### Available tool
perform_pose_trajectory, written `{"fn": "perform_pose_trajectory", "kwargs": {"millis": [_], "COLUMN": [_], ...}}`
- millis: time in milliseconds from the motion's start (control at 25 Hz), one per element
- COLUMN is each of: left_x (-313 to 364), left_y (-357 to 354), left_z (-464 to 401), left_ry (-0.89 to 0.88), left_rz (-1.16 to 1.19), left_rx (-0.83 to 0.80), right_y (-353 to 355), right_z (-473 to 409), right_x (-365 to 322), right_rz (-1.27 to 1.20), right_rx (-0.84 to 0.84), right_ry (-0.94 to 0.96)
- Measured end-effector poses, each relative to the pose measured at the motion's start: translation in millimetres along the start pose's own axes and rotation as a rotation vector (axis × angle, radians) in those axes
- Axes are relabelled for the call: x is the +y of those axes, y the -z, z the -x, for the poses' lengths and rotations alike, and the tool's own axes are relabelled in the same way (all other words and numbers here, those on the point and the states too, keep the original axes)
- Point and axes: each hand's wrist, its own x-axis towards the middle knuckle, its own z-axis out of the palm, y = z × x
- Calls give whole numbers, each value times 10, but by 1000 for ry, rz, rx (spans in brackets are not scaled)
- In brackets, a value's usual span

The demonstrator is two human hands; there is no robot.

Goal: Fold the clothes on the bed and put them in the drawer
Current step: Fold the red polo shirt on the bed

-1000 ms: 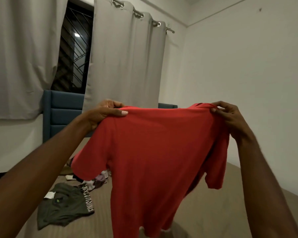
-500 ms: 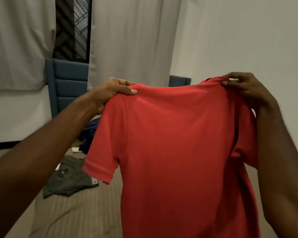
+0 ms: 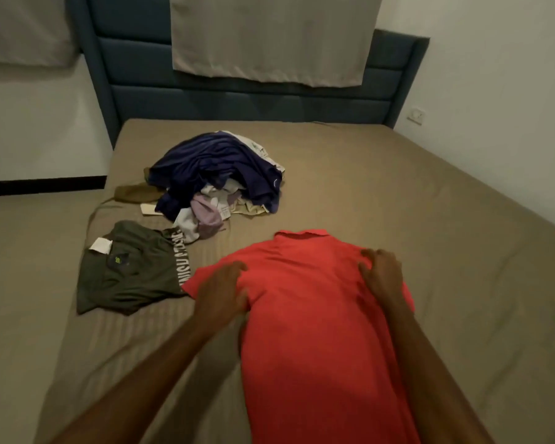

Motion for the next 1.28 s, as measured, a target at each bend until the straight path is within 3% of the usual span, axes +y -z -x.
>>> {"fn": "perform_pose_trajectory", "kwargs": {"millis": [80, 160, 320, 440, 520, 600, 760, 960, 1080, 1200, 1280], "left_x": [86, 275, 762, 1054, 1064, 1018, 991, 1029, 1084, 1012, 930], "left_y": [-373, -596, -699, -718, -775, -791, -770, -695, -648, -600, -598], "left_z": [530, 995, 1611, 1956, 2181, 2369, 2549, 2663, 2729, 2887, 2978], "left_ry": [29, 176, 468, 565, 617, 643, 711, 694, 683, 712, 693], "left_rz": [17, -47, 8, 103, 238, 419, 942, 993, 1077, 1003, 763], "left_rx": [-52, -67, -74, -61, -14, 4, -202, -201, -201, -289, -421], "right_y": [-302, -470, -490, -335, -192, -62, 138, 233, 467, 577, 489], "right_z": [621, 1216, 2056, 2370, 2522, 2613, 2639, 2865, 2975, 3170, 3340], "right_x": [277, 530, 842, 990, 1123, 1246, 1388, 1568, 1715, 1943, 2046], "right_rz": [-9, 38, 73, 41, 65, 60, -208, -525, -748, -701, -535], "right_rx": [-60, -114, -61, 57, 93, 22, -116, -225, -44, 79, 55], "right_ry": [0, -11, -34, -215, -405, -521, -545, -601, -710, -716, -691]}}
